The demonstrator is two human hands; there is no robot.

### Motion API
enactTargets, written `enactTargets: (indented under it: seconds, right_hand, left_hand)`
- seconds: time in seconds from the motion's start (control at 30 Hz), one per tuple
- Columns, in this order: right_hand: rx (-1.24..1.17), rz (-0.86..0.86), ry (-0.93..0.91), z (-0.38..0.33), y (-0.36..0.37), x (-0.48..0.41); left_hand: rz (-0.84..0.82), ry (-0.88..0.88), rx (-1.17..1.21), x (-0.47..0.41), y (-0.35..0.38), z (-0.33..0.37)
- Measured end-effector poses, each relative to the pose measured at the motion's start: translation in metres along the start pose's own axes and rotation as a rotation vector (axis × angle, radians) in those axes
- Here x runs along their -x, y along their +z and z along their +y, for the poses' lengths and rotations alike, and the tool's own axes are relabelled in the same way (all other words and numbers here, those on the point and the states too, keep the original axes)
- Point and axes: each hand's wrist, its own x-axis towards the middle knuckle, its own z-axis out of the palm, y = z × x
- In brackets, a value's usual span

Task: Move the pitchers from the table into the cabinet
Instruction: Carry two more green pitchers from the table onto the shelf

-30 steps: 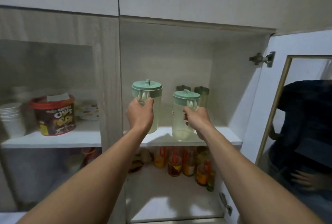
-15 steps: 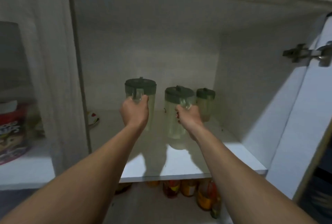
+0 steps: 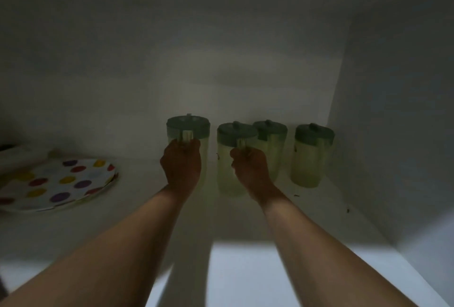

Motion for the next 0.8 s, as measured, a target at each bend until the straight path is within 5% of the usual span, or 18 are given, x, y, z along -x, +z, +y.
enactTargets:
  seconds: [0.47, 0.8]
  right_hand:
    - [0.041, -0.06, 0.004, 0.02, 0.042, -0.054]
    - [0.32, -0.069, 0.011, 0.011, 0.032, -0.043]
  left_hand:
    - [-0.041, -0.067, -0.025, -0.054, 0.034, -0.045]
    - [-0.061, -0.145, -0.239, -0.056, 0.029, -0.047]
